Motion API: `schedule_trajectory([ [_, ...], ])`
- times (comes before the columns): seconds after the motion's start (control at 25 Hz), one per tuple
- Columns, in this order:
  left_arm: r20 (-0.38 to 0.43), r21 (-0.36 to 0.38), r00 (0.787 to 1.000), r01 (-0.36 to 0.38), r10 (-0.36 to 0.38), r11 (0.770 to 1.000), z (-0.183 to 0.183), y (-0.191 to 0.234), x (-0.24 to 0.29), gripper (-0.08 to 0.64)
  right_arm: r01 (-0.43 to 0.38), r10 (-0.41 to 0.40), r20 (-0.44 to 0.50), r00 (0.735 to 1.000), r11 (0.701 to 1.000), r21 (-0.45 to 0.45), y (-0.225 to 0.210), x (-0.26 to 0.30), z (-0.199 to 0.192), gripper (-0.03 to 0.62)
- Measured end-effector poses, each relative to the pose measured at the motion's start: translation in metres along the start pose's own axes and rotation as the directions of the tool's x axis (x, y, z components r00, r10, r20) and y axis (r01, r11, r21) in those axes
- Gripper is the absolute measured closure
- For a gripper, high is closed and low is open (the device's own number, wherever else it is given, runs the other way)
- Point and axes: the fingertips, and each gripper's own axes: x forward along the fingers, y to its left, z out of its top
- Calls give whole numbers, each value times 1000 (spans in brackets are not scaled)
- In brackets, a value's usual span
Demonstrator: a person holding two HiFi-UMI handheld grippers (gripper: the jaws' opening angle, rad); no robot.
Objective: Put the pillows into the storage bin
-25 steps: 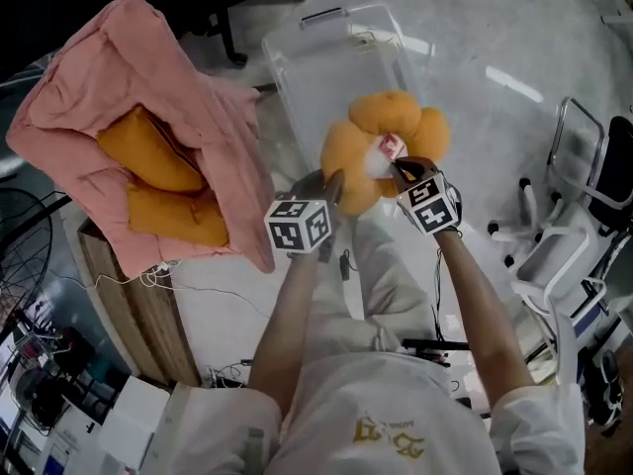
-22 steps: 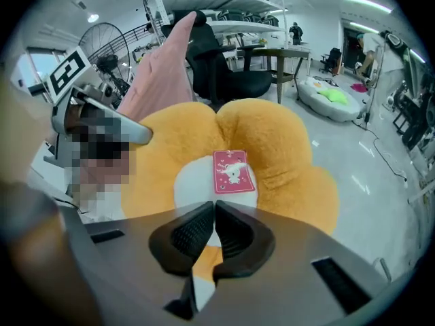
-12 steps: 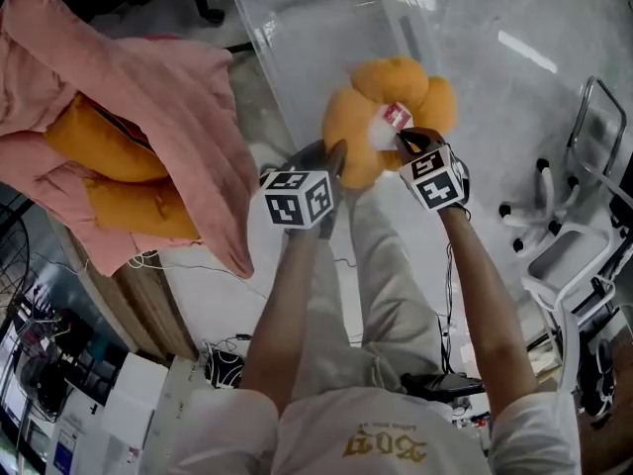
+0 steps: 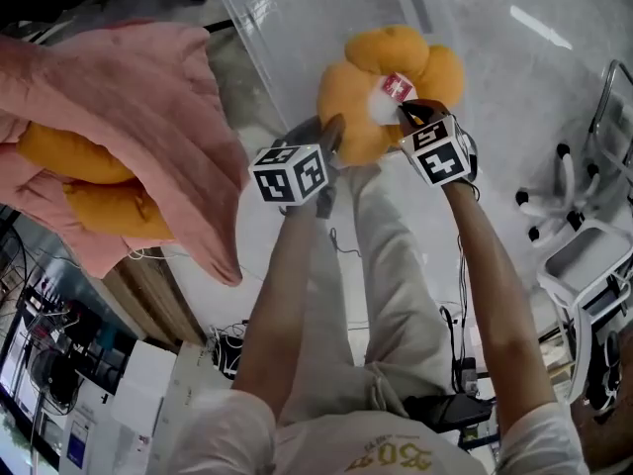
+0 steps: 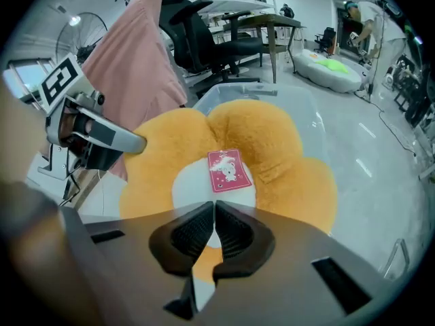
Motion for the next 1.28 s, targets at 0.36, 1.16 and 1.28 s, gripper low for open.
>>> schedule_trajectory([
  [0.36,9,-69,998,-60,60,996,-8,48,44,453,-3,4,-36,999,999,41,-15,57,-7,572],
  [1.16,-5,-131,993,-115,115,985,-25,116,129,437,-2,18,-133,991,993,119,-49,161,-34,568],
  [1.28,-28,-111,990,-143,140,984,-31,126,145,436,14,5,-154,988,993,119,-56,179,-44,568],
])
